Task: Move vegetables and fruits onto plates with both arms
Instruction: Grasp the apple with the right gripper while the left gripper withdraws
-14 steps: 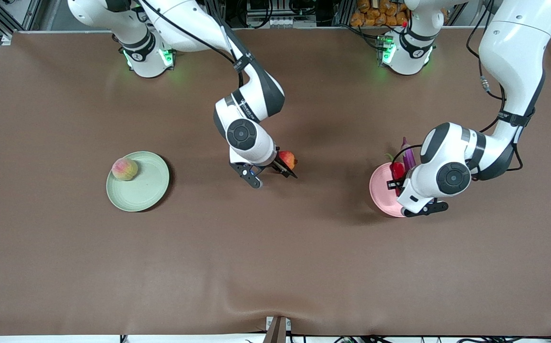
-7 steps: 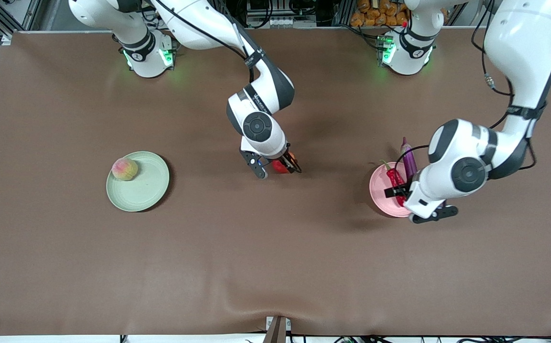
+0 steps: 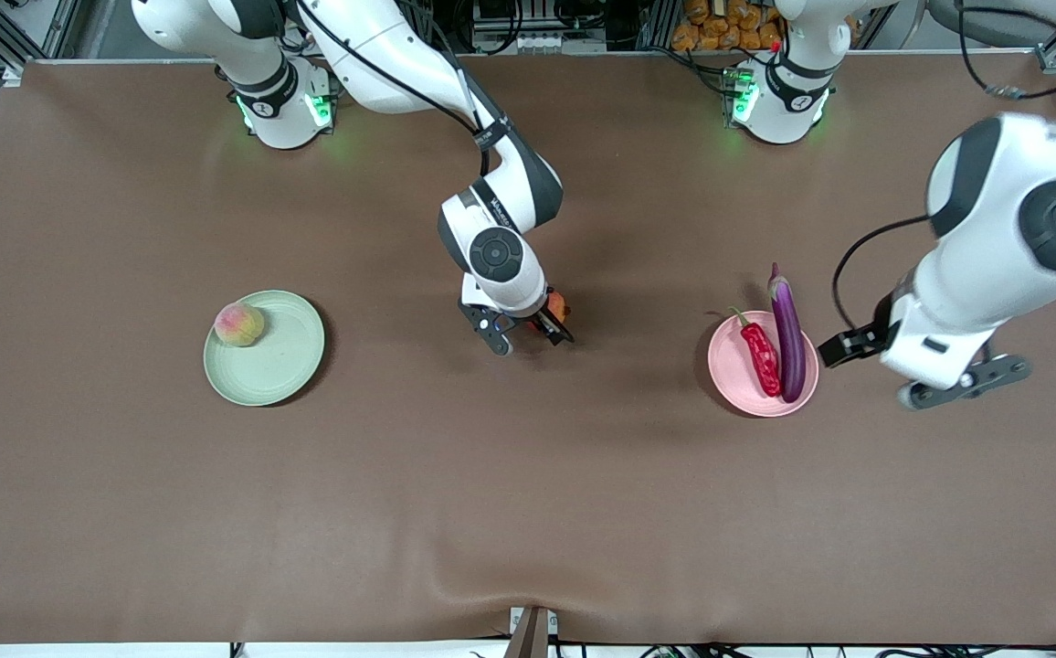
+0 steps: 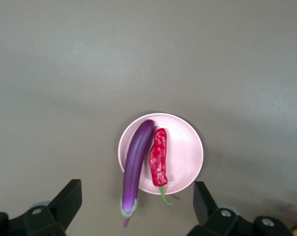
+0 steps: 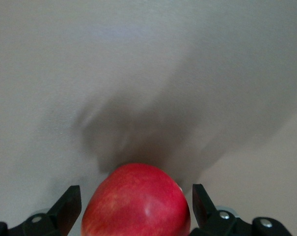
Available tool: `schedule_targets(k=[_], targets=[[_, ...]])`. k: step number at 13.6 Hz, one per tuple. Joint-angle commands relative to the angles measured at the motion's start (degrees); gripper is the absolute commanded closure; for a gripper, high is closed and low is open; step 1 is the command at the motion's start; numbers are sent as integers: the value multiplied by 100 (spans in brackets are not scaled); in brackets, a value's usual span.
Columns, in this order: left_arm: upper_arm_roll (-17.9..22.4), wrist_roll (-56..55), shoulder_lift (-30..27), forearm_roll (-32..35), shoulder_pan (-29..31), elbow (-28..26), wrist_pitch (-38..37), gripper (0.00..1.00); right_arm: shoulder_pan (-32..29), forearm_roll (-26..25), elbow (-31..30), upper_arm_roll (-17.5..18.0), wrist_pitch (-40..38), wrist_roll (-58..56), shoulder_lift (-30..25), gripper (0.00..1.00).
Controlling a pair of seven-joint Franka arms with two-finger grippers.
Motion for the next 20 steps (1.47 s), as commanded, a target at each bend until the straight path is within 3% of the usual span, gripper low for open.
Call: schedule_targets(k=[1,2,5,8,9,10,12,14,16,17,20], targets=[[-14,98,-251,-100,33,247,-406,0,31,-53,136,-50,-6,-154,65,65],[-14,98,-287,-109,33,395,-624,0,-13,-27,145,-50,-15,-179,56,97],[-14,106,-287,-109,76,827,-1144,0,-170,176,249,-76,-242,-232,-14,100],[-23,211,-541,-258,208,845,-1233,0,-732,132,933,-85,-1688,-756,-58,100],[151,490,-785,-406,95,828,-1224,0,-864,106,1058,-111,-2076,-1290,-102,100],[710,676,-910,-599,-210,819,-1224,0,-1040,62,1050,-172,-2411,-1913,-224,100],[1853,1192,-1156,-1169,-870,775,-1277,0,-1304,0,1006,-583,-3367,-2996,-418,100],[2654,2053,-1341,-1313,-1362,687,-1548,0,-1288,-9,902,-1294,-4055,-3840,-497,100],[3349,2452,-1604,-1427,-1899,355,-1664,0,-1253,-9,455,-1883,-4216,-5077,-663,100],[3509,2514,-1771,-1558,-1988,135,-1664,0,-1244,-9,157,-2139,-4181,-5684,-734,100],[3476,2532,-2333,-1621,-1971,-611,-1428,0,-1252,-9,-538,-2773,-3727,-7294,-744,100]])
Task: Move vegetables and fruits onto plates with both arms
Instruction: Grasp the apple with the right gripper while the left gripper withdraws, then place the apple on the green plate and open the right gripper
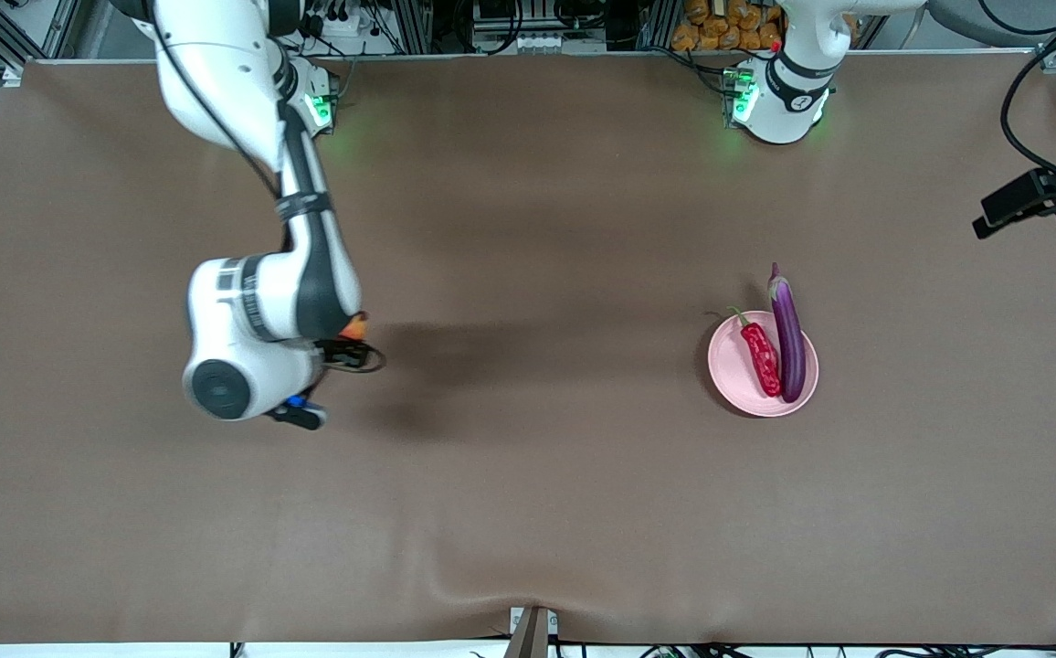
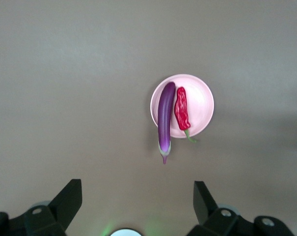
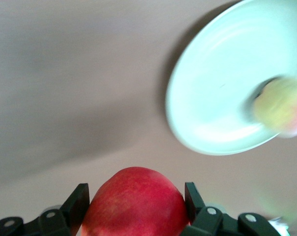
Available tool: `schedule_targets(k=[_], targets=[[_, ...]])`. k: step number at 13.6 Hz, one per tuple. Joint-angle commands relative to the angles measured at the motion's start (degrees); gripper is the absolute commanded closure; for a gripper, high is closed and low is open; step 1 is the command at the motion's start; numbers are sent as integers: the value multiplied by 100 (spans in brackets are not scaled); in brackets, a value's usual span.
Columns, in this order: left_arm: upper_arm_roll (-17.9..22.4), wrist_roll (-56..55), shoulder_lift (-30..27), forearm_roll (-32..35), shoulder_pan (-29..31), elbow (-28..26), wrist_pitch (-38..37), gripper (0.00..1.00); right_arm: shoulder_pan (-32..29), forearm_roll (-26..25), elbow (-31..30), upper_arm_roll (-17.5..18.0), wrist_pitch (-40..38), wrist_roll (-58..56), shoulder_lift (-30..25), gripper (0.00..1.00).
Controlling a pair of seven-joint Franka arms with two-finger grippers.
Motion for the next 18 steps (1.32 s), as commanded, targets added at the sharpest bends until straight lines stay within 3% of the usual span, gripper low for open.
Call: schedule_targets(k=[1,6,8,9,10,11,15,18], targets=[[-44,87,-653,-78,-28,-820,277,0,46,-29,-926,-315,744,-1306,-263,100],[-1010,70,-671,1,760,-804,374,0,63,67,-1903,-289,2258,-1715,-202,100],[-1249,70,-689,1,931,-804,374,0,2,146,-1913,-263,2269,-1706,-202,100],[-1197,70,-697,10,774,-795,374,0,37,216,-1913,-254,2269,-1698,-193,75],[-962,70,-698,71,564,-795,365,0,54,226,-1913,-254,2269,-1698,-193,32],[-646,78,-689,89,318,-812,348,0,46,226,-1904,-254,2269,-1698,-193,0],[-573,386,-663,45,482,-760,330,0,-24,226,-1703,-280,1945,-1698,-228,0],[-555,509,-610,89,500,-558,330,0,-366,234,-993,-306,1051,-1689,-254,0]])
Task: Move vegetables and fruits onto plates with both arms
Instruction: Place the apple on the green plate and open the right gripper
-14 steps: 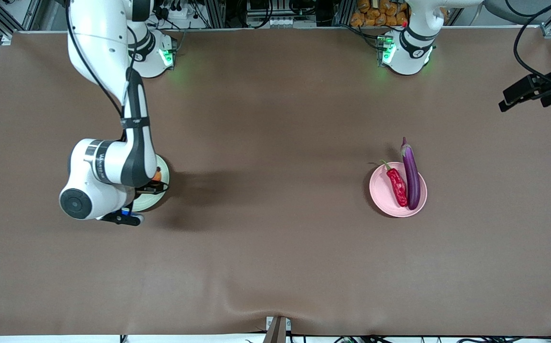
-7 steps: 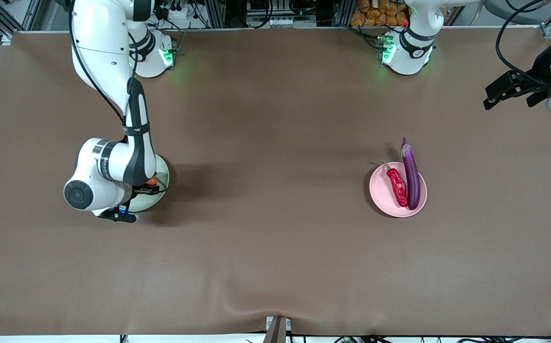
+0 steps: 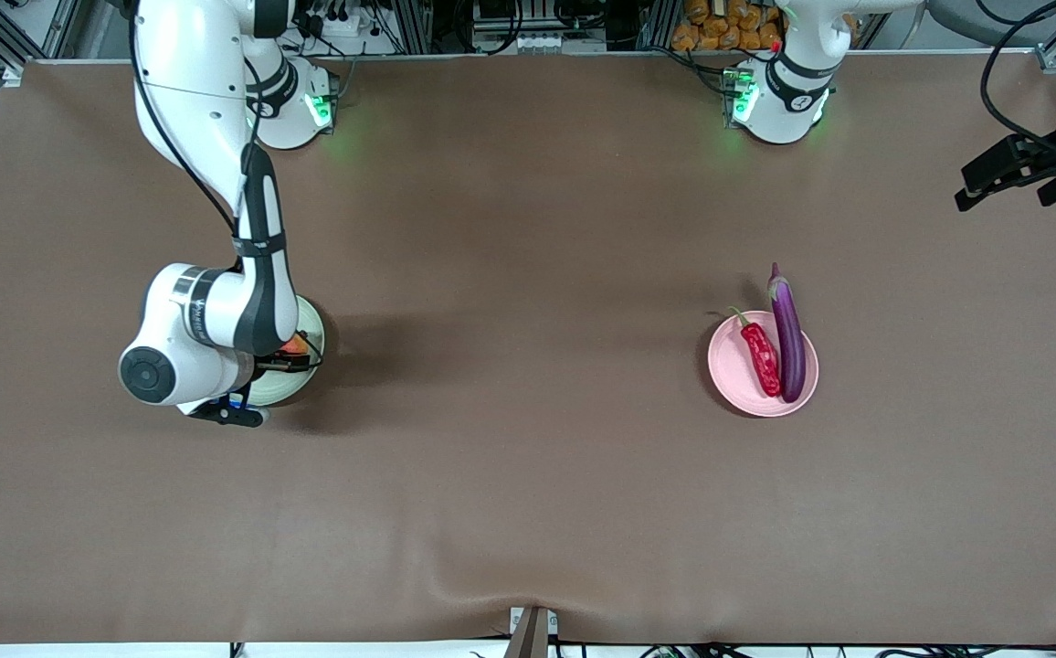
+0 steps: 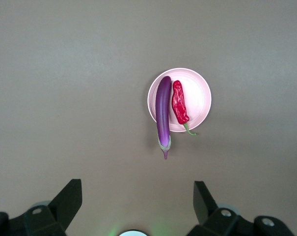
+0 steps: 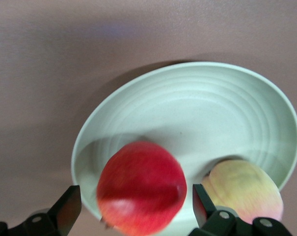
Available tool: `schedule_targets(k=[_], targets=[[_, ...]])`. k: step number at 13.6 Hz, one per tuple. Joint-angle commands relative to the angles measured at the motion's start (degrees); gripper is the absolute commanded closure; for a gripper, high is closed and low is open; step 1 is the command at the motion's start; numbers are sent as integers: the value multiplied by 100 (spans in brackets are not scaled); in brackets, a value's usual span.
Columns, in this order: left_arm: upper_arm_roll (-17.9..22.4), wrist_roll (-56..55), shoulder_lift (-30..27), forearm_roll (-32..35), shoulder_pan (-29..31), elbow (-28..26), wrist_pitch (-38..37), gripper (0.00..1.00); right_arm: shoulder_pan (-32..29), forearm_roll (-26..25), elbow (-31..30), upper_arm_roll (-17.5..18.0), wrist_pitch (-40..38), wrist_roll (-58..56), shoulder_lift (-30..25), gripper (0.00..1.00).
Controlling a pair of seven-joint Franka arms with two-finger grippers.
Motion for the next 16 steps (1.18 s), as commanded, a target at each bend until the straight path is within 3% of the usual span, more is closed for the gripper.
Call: schedule_targets(k=[1,6,9,13,16], targets=[[-9,112,-70,73,10,35,-3,0,-535,96,889,30,-1063,-30,-150,0],[0,147,-105,29,142,79,-12,0,-1379,69,2235,101,-2181,-48,-150,0],[18,147,-131,20,247,88,-12,0,-2117,17,3122,565,-2823,-39,-150,0],[26,139,-96,-6,256,79,-12,0,-2514,-53,3643,733,-3018,-56,-307,0],[26,147,-105,-15,248,79,-12,0,-3233,-447,3837,1530,-3089,-380,-614,0]])
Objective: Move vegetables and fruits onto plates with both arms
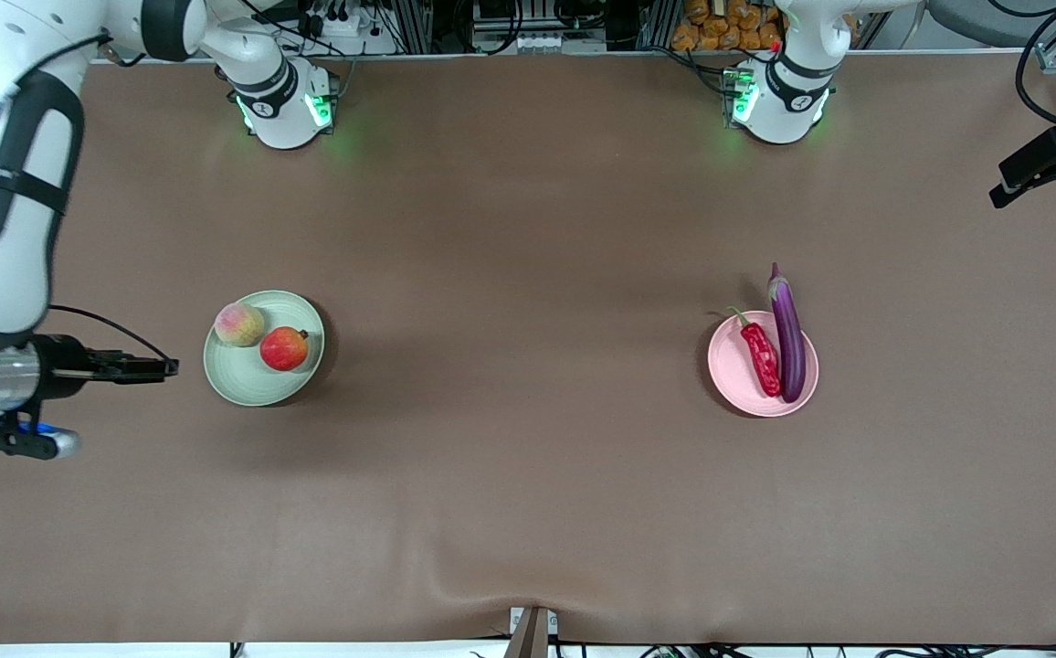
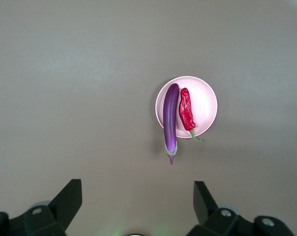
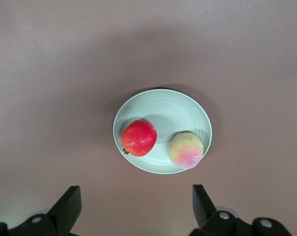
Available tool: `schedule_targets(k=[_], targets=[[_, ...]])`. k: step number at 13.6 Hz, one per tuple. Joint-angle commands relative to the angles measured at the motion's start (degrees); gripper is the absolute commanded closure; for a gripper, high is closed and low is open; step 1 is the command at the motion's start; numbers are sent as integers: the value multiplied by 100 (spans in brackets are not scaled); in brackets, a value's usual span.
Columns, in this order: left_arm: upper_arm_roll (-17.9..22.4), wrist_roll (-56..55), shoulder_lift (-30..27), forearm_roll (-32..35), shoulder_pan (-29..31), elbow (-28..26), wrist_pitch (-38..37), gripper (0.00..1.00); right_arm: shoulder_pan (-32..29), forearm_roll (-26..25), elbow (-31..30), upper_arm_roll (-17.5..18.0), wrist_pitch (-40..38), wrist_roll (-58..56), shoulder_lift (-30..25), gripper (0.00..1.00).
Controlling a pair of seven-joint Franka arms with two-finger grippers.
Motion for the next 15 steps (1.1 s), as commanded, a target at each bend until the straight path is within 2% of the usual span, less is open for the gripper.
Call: schedule_targets(k=[1,4,6,8,9,11,13,15], targets=[[-5,111,-85,-15,18,-21,-12,0,-829,-439,244,906,-135,-406,-359,0],[-14,111,-77,-15,9,-30,-12,0,-1234,-537,323,1119,-161,-907,-579,0],[-22,111,-50,-15,-8,-21,-3,0,-1192,-896,350,1198,-415,-883,-755,0],[-22,111,-41,-15,-8,-21,15,0,-1253,-1658,341,1714,-425,-211,-1132,0],[-22,111,-41,-15,-8,-29,15,0,-1314,-1871,332,2031,-451,429,-1317,0],[-22,111,-41,-24,1,-38,6,0,-1350,-2145,157,2375,-443,1225,-1774,0],[-22,120,-59,-24,9,-38,-3,0,-1429,-2128,-394,2421,-356,1253,-2274,0],[-22,120,-76,-24,18,-47,-12,0,-1385,-2198,-1341,2447,82,1288,-3028,0]])
